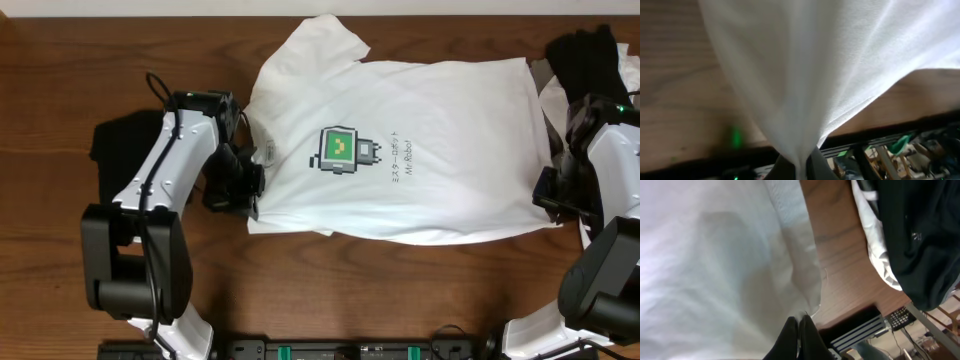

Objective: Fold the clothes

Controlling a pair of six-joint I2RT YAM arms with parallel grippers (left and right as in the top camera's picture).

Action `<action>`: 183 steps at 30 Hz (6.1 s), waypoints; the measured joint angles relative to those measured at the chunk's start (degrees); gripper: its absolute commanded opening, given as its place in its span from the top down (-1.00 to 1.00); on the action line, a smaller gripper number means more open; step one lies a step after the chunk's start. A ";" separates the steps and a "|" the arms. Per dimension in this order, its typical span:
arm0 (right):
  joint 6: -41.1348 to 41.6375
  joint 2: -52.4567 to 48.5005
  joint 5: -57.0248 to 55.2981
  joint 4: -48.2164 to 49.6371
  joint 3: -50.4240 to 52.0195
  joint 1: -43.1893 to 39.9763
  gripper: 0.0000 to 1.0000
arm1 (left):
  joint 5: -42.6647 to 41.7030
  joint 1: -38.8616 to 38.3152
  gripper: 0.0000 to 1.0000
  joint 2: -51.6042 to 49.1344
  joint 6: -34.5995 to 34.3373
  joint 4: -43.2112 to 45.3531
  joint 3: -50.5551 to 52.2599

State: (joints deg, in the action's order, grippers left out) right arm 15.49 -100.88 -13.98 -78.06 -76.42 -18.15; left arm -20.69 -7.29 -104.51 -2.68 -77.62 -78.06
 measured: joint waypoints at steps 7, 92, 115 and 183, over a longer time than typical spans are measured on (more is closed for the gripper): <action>0.39 0.00 0.02 -2.54 0.00 0.00 0.98 | 2.10 0.00 0.88 3.48 -1.60 -3.34 0.00; 0.61 0.00 9.49 37.18 15.21 0.11 -0.20 | 6.08 -0.02 -0.11 2.60 -5.22 36.79 11.28; 0.57 0.00 9.53 37.27 15.65 0.11 -0.18 | 2.82 -4.46 0.88 2.62 -5.20 45.11 17.33; 0.55 0.00 9.53 37.44 15.67 0.11 -0.25 | 7.50 -5.88 0.88 9.62 -7.45 55.56 15.08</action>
State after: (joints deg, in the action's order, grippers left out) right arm 16.03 -100.88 -4.45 -40.62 -60.75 -18.04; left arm -13.19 -13.17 -94.89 -10.13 -22.06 -62.98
